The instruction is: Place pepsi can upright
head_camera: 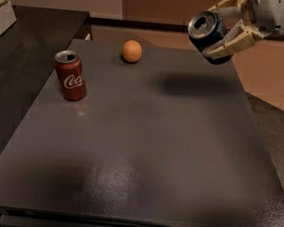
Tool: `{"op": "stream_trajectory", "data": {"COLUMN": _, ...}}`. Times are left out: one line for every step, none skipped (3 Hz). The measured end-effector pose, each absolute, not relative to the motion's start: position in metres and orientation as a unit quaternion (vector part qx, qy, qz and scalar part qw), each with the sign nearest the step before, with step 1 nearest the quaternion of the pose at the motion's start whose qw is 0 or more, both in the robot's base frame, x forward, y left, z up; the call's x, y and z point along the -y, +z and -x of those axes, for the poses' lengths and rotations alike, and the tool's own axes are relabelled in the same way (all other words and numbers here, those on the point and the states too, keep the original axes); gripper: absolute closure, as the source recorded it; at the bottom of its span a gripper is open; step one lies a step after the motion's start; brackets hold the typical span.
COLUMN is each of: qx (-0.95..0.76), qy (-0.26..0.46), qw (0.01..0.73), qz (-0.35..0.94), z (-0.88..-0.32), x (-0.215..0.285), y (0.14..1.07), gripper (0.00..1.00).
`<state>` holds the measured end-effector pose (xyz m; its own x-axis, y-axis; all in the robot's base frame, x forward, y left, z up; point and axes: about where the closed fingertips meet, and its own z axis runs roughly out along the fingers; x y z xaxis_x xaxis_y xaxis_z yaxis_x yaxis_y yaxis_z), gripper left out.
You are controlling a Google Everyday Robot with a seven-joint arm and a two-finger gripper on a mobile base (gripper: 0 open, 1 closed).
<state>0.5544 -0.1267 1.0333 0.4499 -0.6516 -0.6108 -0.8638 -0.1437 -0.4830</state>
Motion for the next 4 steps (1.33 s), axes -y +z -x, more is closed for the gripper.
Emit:
{"op": "stream_trajectory", "data": {"qx": -0.533, "qy": 0.14, "qw": 0.442, "qz": 0.708, "z": -0.544, "x": 0.115, "y": 1.024, "gripper": 1.0}}
{"op": "stream_trajectory", "data": {"qx": -0.548, "qy": 0.165, "qw": 0.47, "qz": 0.672, "z": -0.534, "x": 0.099, "y": 1.006, "gripper": 1.0}}
{"op": "stream_trajectory", "data": {"qx": -0.561, "qy": 0.192, "qw": 0.493, "qz": 0.637, "z": -0.529, "x": 0.088, "y": 0.992, "gripper": 1.0}}
{"op": "stream_trajectory", "data": {"qx": -0.577, "qy": 0.224, "qw": 0.51, "qz": 0.598, "z": -0.529, "x": 0.083, "y": 0.981, "gripper": 1.0}}
